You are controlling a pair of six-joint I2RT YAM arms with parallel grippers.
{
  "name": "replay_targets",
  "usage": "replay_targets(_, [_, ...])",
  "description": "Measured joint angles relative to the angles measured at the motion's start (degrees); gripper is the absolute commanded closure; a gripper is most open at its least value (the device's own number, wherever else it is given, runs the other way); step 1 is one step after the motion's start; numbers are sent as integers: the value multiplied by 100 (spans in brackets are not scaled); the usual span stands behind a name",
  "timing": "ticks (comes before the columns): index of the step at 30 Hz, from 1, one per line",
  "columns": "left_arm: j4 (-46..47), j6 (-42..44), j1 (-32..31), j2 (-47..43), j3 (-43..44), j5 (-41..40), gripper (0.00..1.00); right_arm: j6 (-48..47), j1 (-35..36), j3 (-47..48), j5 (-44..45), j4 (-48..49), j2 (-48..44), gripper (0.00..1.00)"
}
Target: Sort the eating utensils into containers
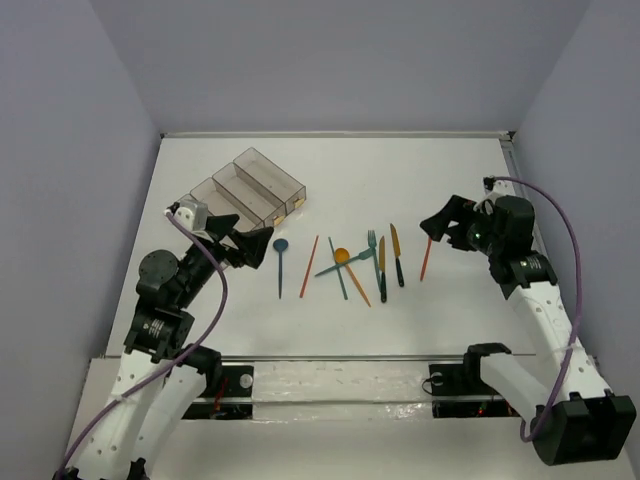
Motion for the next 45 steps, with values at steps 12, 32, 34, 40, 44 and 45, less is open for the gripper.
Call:
replay_targets(12, [-188,111,0,2,2,-4,1,-170,1552,55,1613,-160,1694,28])
replay_targets(32, [-280,127,0,-120,2,-168,1,-243,2391,511,2732,-81,3950,55])
replay_targets(34, [-295,129,0,-120,13,-181,1,-238,2457,551,2804,-83,4070,59])
replay_targets(40, [-317,133,0,-177,24,-251,1,-166,2562,761,3088,-179,4422,70])
replay_targets(44, [-317,153,-39,-190,26,-280,1,-105,2643,894,3298,-321,4494,73])
replay_targets(45, [-317,164,-44,-192,26,-282,1,-87,2651,925,3331,-337,4522,79])
